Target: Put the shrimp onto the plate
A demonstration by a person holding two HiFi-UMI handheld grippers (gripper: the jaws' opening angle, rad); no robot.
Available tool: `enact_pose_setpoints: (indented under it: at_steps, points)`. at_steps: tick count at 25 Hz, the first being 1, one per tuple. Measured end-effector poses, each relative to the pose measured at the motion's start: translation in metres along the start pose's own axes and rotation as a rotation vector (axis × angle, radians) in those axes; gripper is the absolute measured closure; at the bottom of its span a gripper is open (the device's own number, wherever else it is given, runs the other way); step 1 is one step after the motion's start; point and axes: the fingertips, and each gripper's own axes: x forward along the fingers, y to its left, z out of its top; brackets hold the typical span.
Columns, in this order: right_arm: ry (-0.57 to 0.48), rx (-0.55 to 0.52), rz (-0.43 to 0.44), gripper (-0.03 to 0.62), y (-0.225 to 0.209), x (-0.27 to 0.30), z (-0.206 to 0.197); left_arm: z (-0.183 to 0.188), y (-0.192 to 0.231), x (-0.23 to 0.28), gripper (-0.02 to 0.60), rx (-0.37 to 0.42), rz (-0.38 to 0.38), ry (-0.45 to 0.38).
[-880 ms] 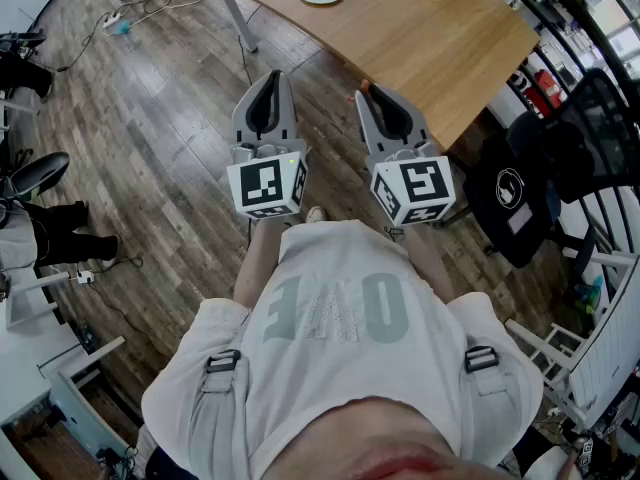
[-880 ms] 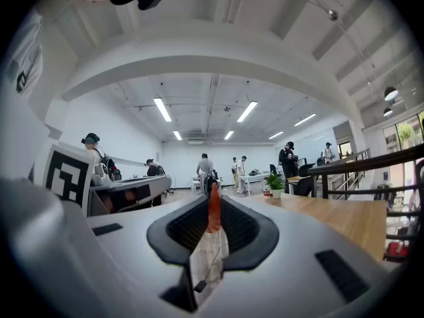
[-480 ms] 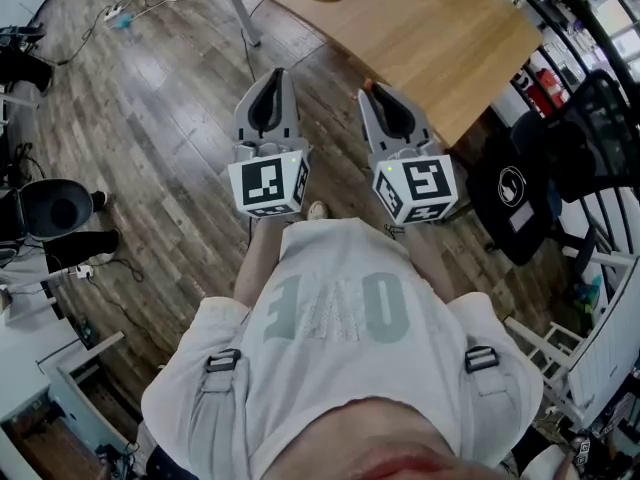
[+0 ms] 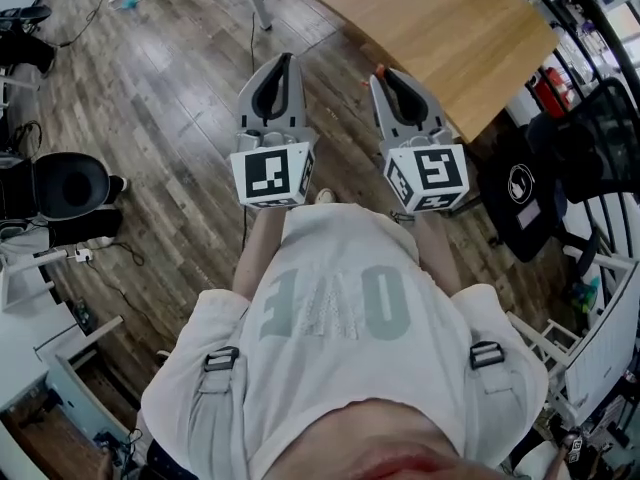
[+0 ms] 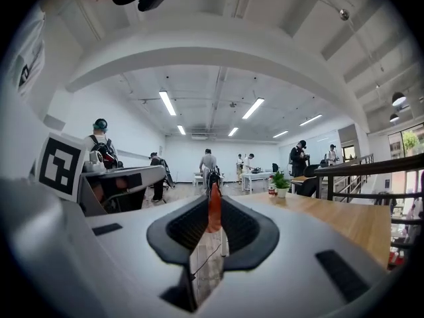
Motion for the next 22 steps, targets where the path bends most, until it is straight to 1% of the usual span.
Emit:
enact_pose_setpoints:
  at_steps: [3,5,7,9,14,17,20,22]
  points:
    - [0.012,-0.013,-0.016,0.529,0.004,0.012,-0.002,0.003,0.025,-0.004,0.571,0.017,0.008,-0.018]
    - [0.033,-0.022,-0.037,0.528,0.004,0.015,-0.008,-0.002,0.041,-0.005,0.571,-0.011,0.016,-0.020]
    - [0.065,-0.034,-0.062,0.528,0.004,0.015,-0.017,-0.013,0.054,-0.002,0.572,-0.042,0.032,-0.004]
    - [0.085,-0.037,-0.075,0.528,0.003,0.017,-0.022,-0.023,0.063,0.003,0.571,-0.057,0.046,0.015]
    - [0.117,-0.026,-0.091,0.528,-0.014,0.032,-0.034,-0.044,0.061,0.021,0.572,-0.061,0.034,0.061]
    - [0.109,-0.010,-0.089,0.529,-0.029,0.048,-0.036,-0.054,0.057,0.038,0.571,-0.050,0.023,0.083]
    - [0.093,0.013,-0.075,0.530,-0.048,0.072,-0.037,-0.057,0.057,0.060,0.572,-0.041,0.018,0.082]
    - [0.079,0.023,-0.066,0.530,-0.060,0.092,-0.034,-0.056,0.060,0.076,0.572,-0.018,0.015,0.070]
